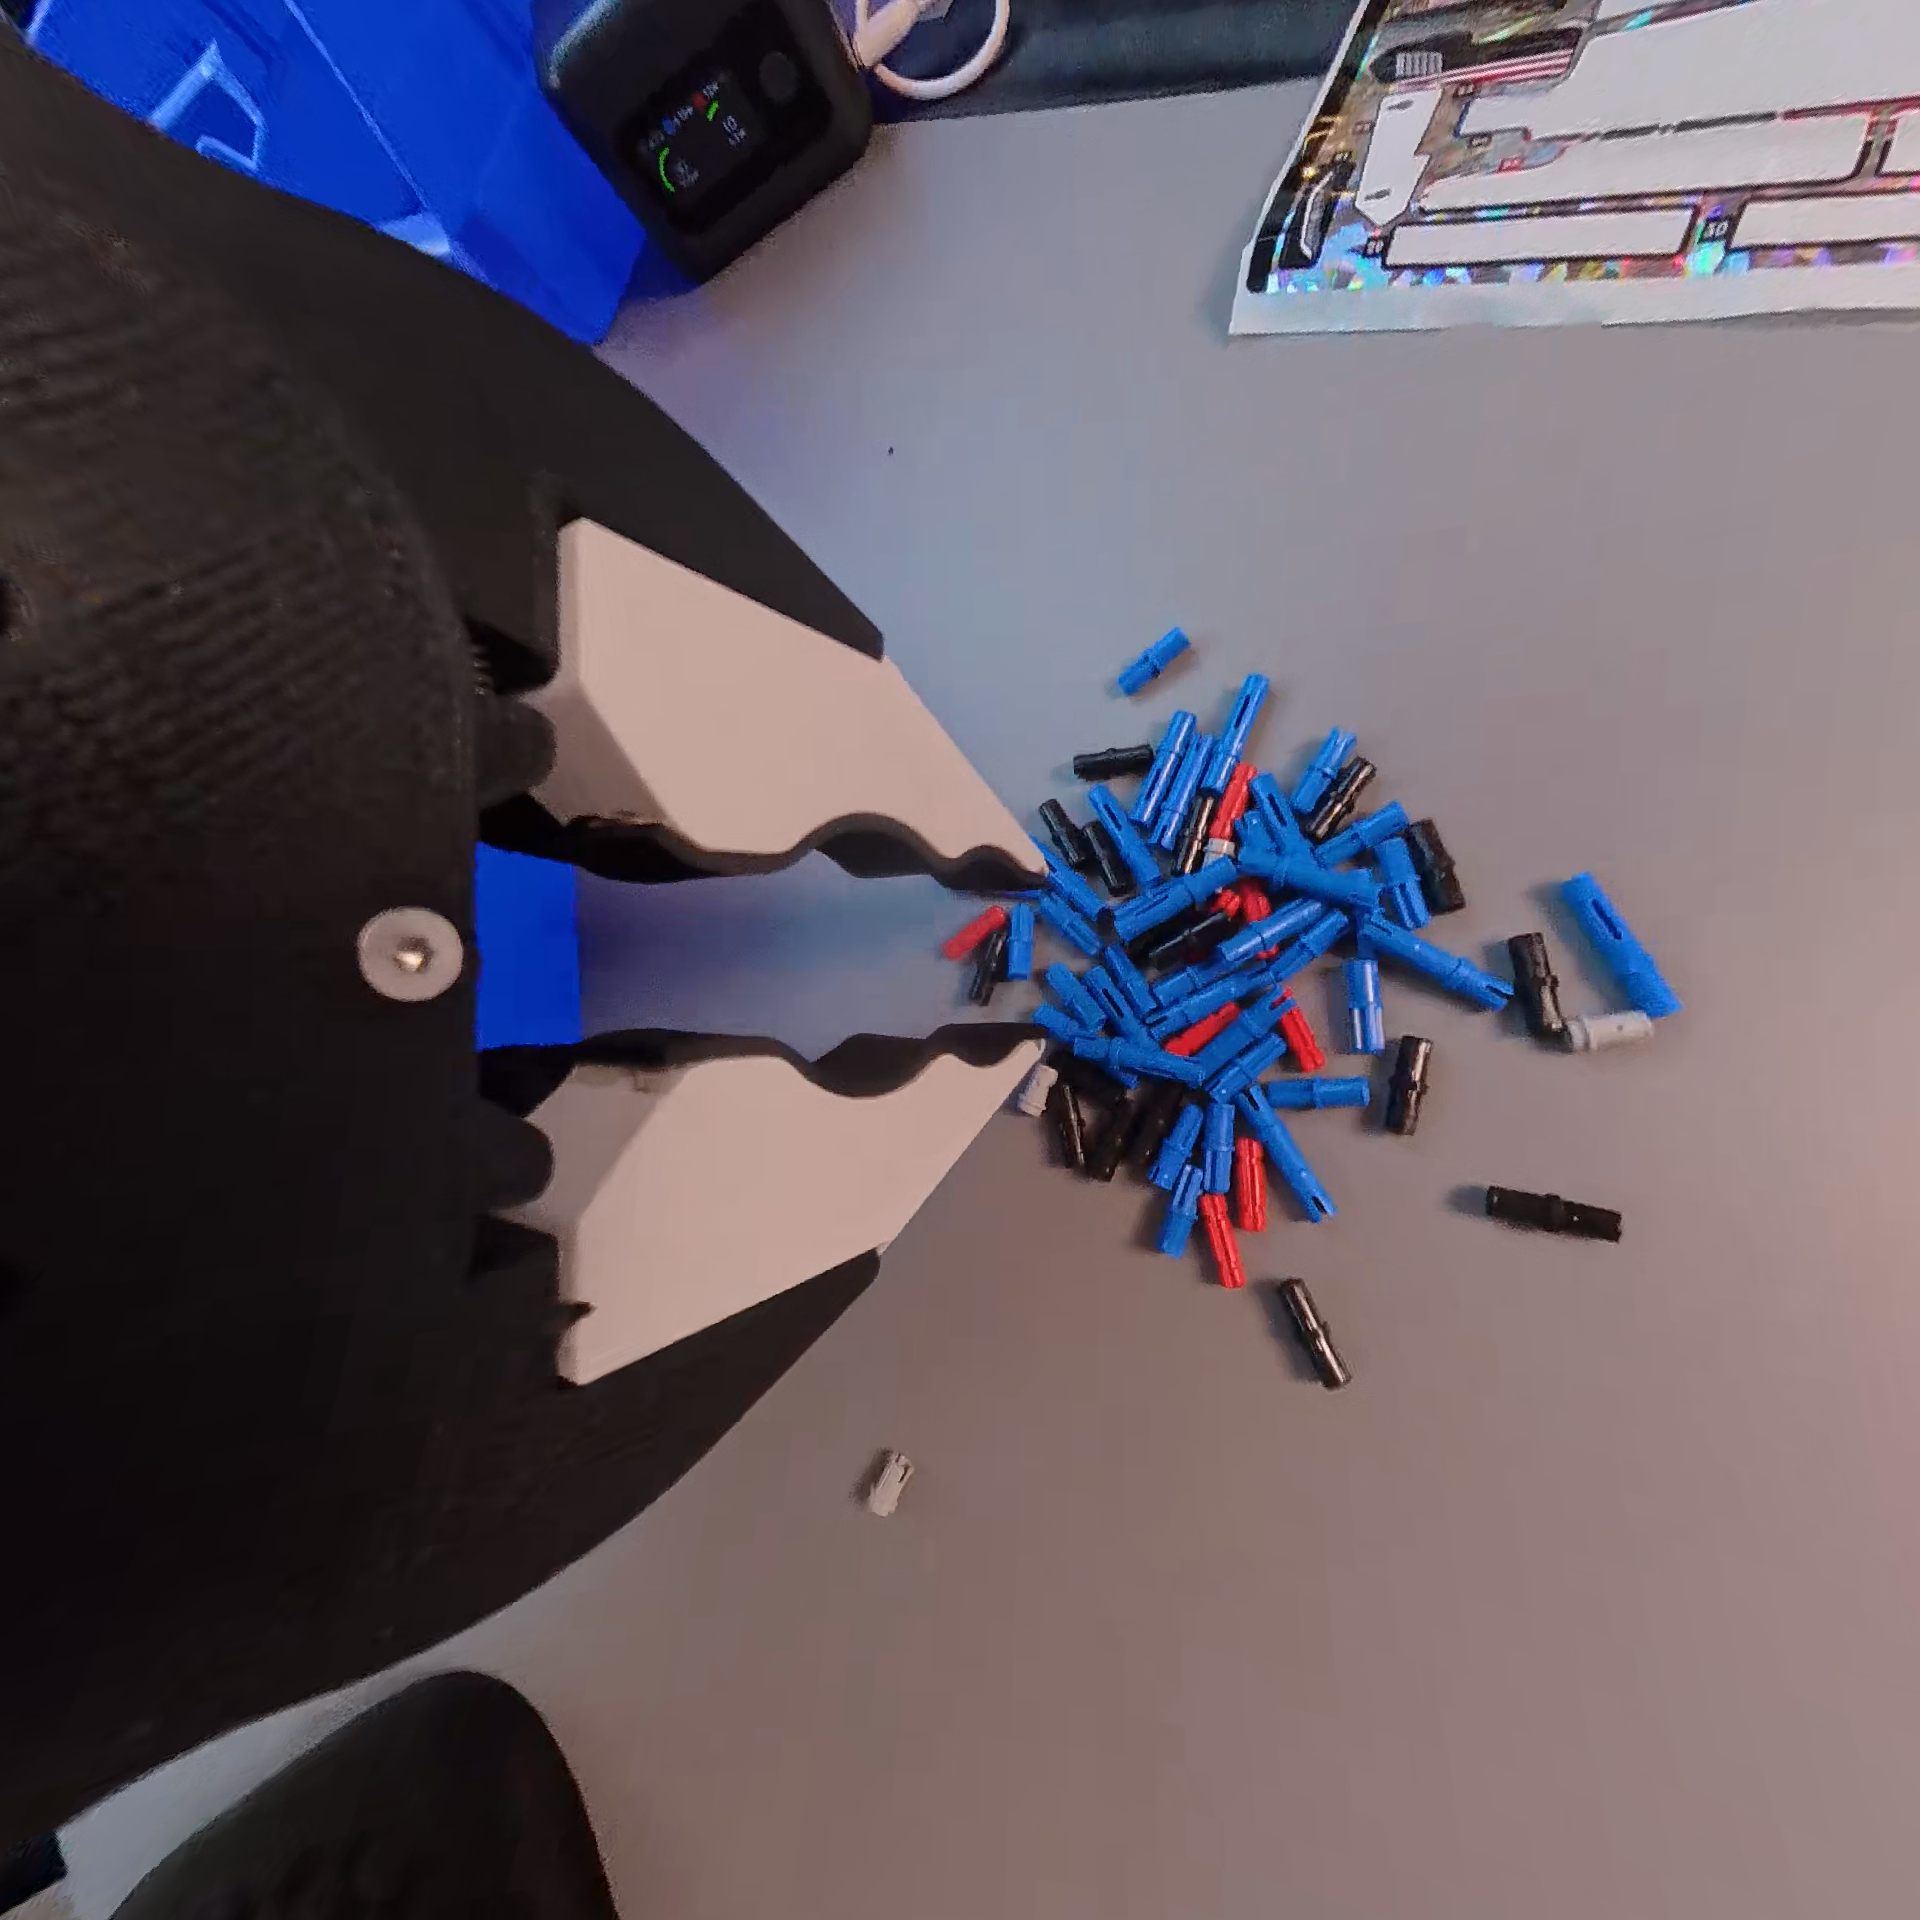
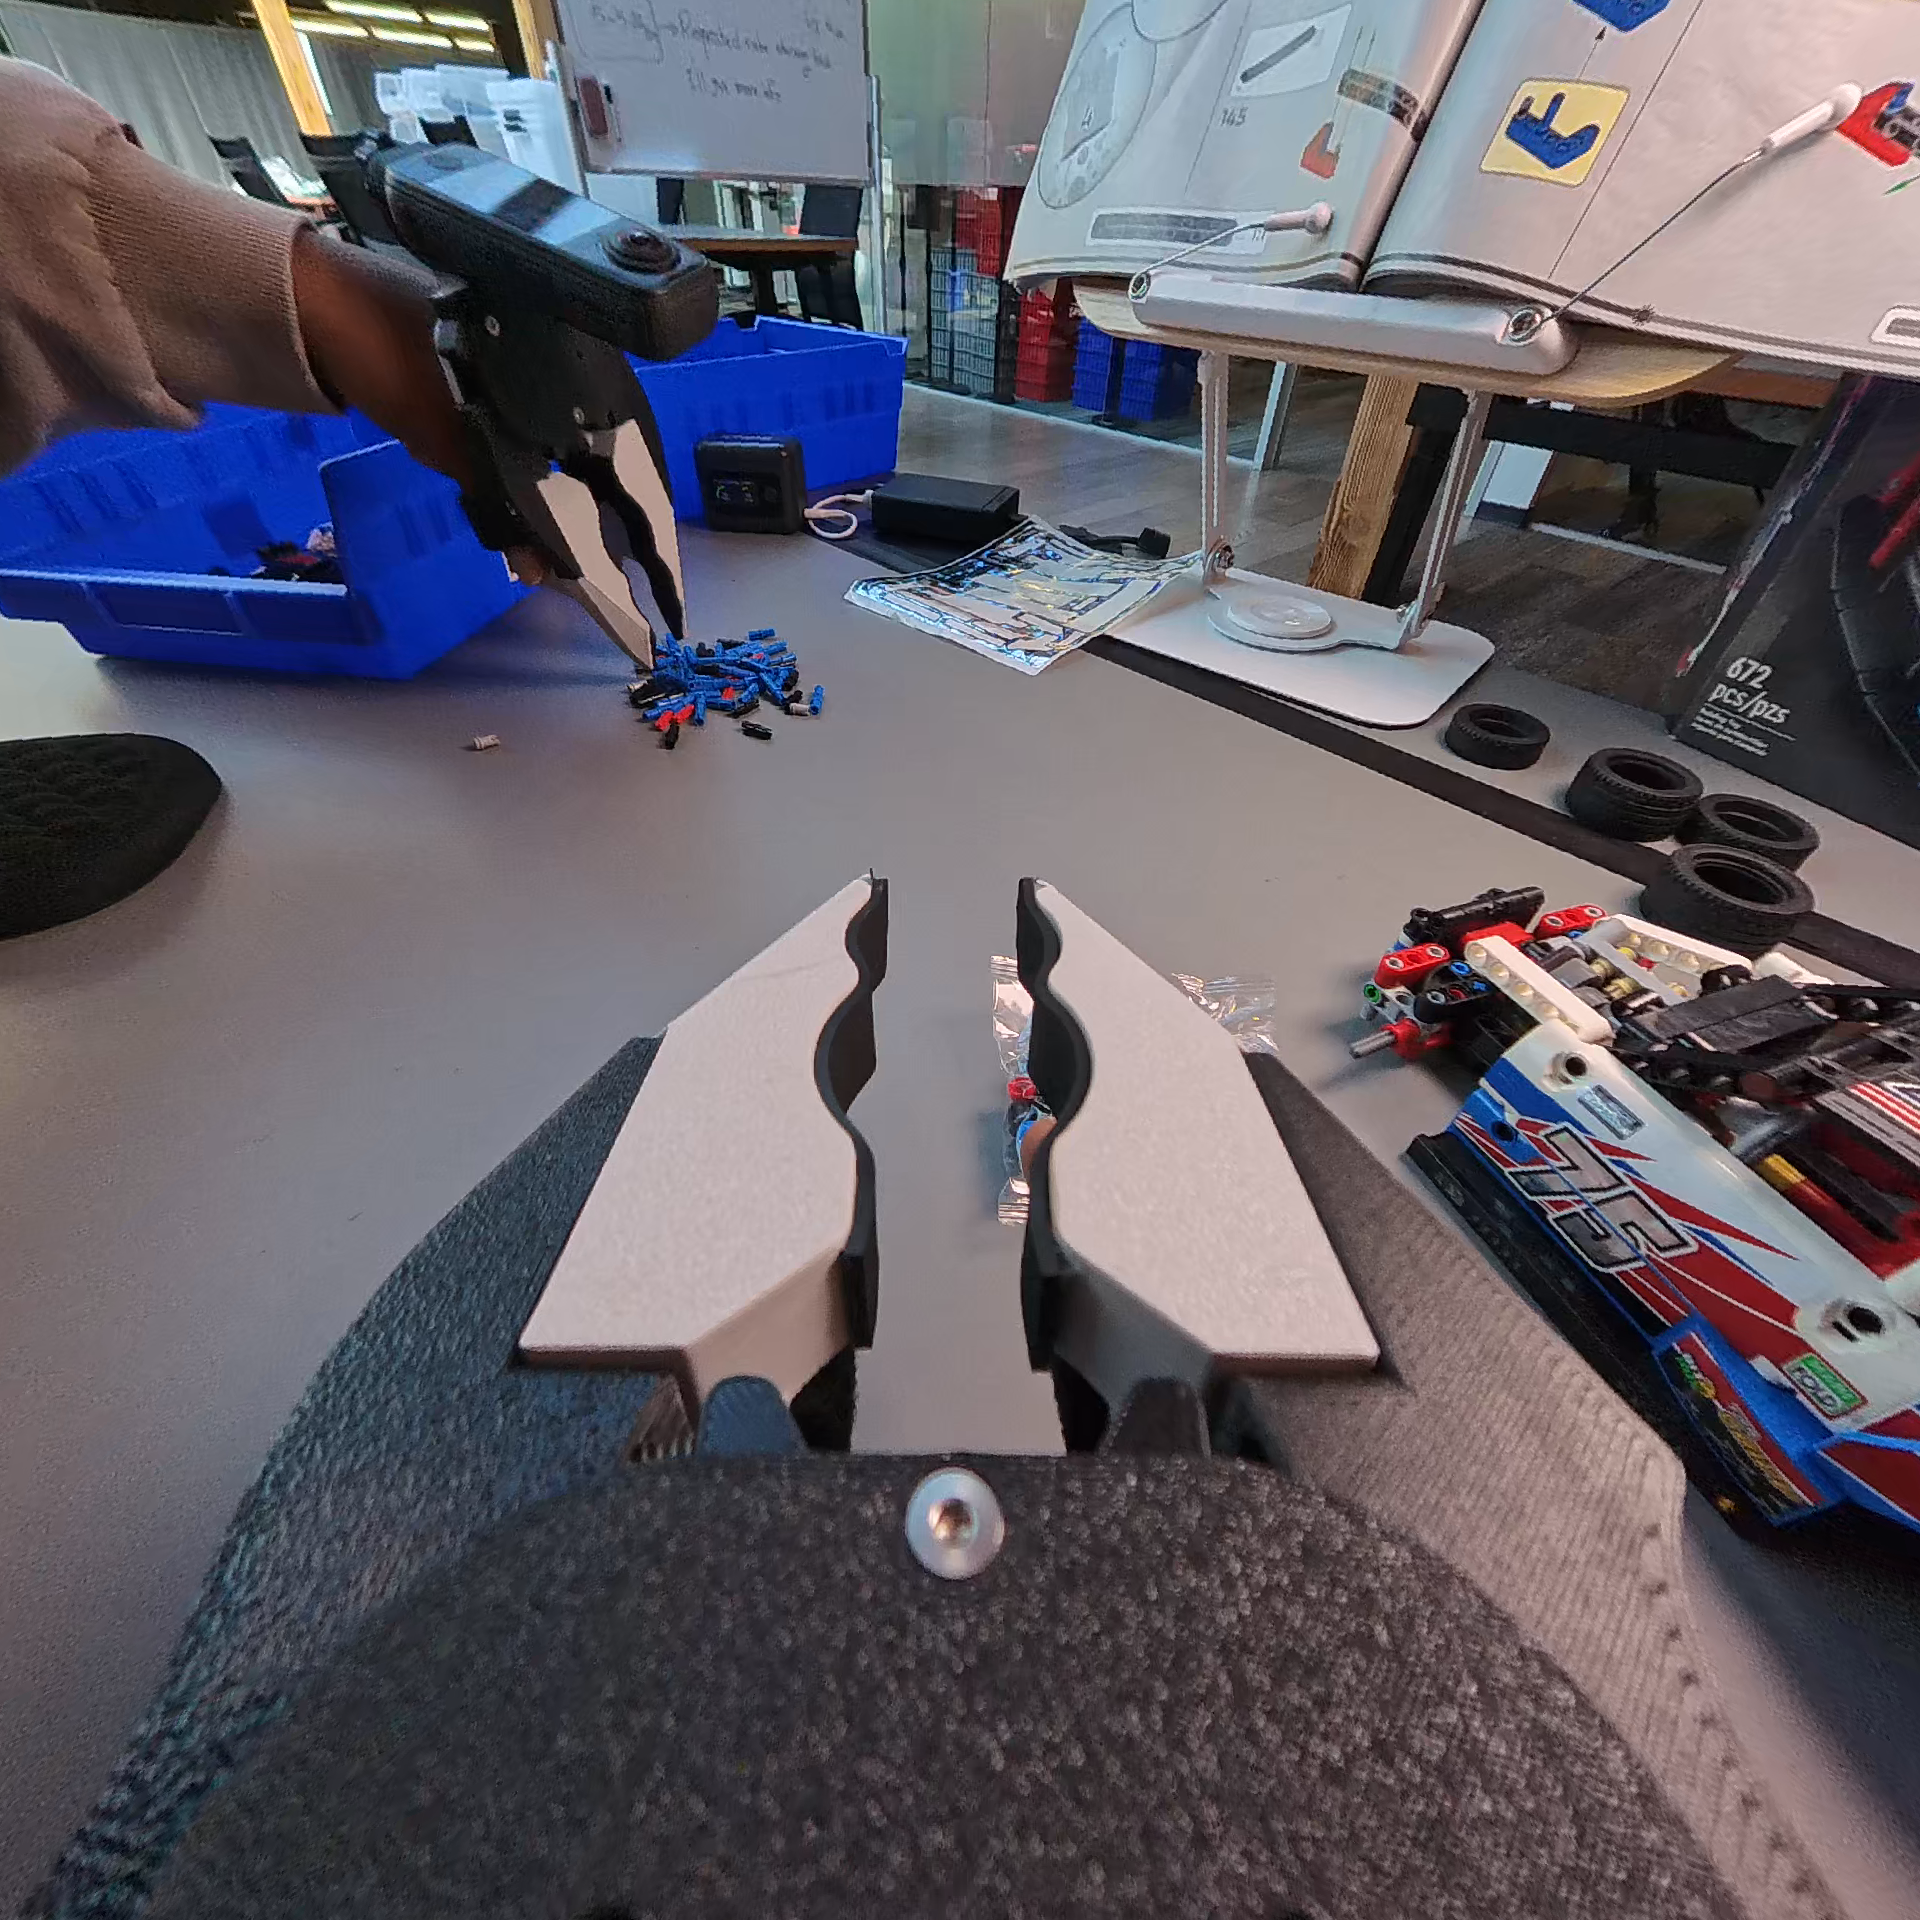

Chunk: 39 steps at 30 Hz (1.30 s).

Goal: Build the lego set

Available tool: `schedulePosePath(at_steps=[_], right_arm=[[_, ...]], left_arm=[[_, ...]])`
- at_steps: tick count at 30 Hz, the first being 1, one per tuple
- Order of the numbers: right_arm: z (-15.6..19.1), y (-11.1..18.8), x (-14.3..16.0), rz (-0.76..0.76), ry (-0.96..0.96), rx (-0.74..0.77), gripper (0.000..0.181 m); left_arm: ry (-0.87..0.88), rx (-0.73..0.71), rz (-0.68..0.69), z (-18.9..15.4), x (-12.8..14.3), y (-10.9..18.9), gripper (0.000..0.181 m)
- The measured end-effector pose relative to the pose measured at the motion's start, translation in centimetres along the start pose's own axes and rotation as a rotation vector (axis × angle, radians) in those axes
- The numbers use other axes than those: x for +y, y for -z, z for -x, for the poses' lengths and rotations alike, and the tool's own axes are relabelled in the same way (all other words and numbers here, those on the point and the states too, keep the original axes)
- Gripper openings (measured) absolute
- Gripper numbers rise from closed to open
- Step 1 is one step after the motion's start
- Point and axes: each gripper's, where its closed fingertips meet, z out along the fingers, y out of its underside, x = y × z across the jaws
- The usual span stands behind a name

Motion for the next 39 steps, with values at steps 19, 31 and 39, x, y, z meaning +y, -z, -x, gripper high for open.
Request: schedulePosePath(at_steps=[19, 31, 39], right_arm=[[0.1, 0.0, 0.0, 0.001, 0.004, 0.003, 0.023], [-0.1, 0.2, -0.3, -0.009, 0.006, 0.008, 0.023], [0.0, 0.4, -0.5, -0.016, 0.016, 0.005, 0.023]], left_arm=[[-0.218, 0.197, 0.107, -9.9, 2.3, 1.0, 0.009], [-0.072, -0.041, 0.051, -1.8, -1.0, -0.4, 0.011], [-0.038, 0.047, -0.224, -5.0, -5.2, 1.5, 0.028]])
